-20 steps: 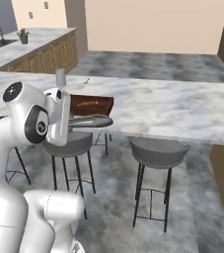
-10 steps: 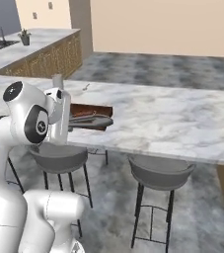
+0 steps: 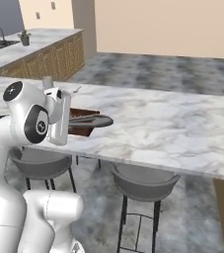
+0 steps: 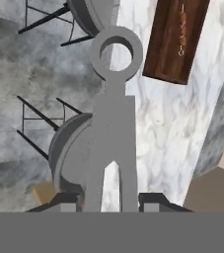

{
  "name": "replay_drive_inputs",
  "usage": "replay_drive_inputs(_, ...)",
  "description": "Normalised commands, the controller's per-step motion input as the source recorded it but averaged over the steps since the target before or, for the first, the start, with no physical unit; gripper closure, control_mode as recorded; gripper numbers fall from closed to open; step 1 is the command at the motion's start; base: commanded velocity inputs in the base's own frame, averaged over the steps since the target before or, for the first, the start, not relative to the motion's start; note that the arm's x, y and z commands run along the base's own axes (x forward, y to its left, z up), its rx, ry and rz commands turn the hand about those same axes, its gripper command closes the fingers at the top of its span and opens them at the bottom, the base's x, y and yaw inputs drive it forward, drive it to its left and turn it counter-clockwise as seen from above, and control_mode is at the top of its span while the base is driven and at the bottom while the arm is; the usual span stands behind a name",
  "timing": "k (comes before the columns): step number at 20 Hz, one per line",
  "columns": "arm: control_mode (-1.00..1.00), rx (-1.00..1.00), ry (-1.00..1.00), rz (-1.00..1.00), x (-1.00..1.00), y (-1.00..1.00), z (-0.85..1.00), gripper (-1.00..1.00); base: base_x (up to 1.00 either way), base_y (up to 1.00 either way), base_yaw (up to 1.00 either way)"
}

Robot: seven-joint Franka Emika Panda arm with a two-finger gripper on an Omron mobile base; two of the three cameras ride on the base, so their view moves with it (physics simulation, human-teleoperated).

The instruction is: Take the tongs from the drawer on the left and place them on the dining counter next to the tray containing the kebab skewer.

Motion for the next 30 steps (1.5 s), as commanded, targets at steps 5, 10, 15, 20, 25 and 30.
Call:
replay_drive_inputs(5, 1.00, 0.00, 0.00, 0.00, 0.00, 0.00, 0.00, 1.00, 0.49, -0.49, 0.09)
replay_drive_inputs(10, 1.00, 0.00, 0.00, 0.00, 0.00, 0.00, 0.00, 1.00, 0.59, -0.33, 0.06)
replay_drive_inputs(15, 1.00, 0.00, 0.00, 0.00, 0.00, 0.00, 0.00, 1.00, 0.47, -0.09, 0.01)
replay_drive_inputs(20, 1.00, 0.00, 0.00, 0.00, 0.00, 0.00, 0.00, 1.00, 0.04, 0.00, 0.00)
replay_drive_inputs(25, 1.00, 0.00, 0.00, 0.00, 0.00, 0.00, 0.00, 1.00, 0.06, 0.00, 0.00)
replay_drive_inputs(30, -1.00, 0.00, 0.01, 0.16, 0.57, 0.00, -0.18, 1.00, 0.00, 0.00, 0.00)
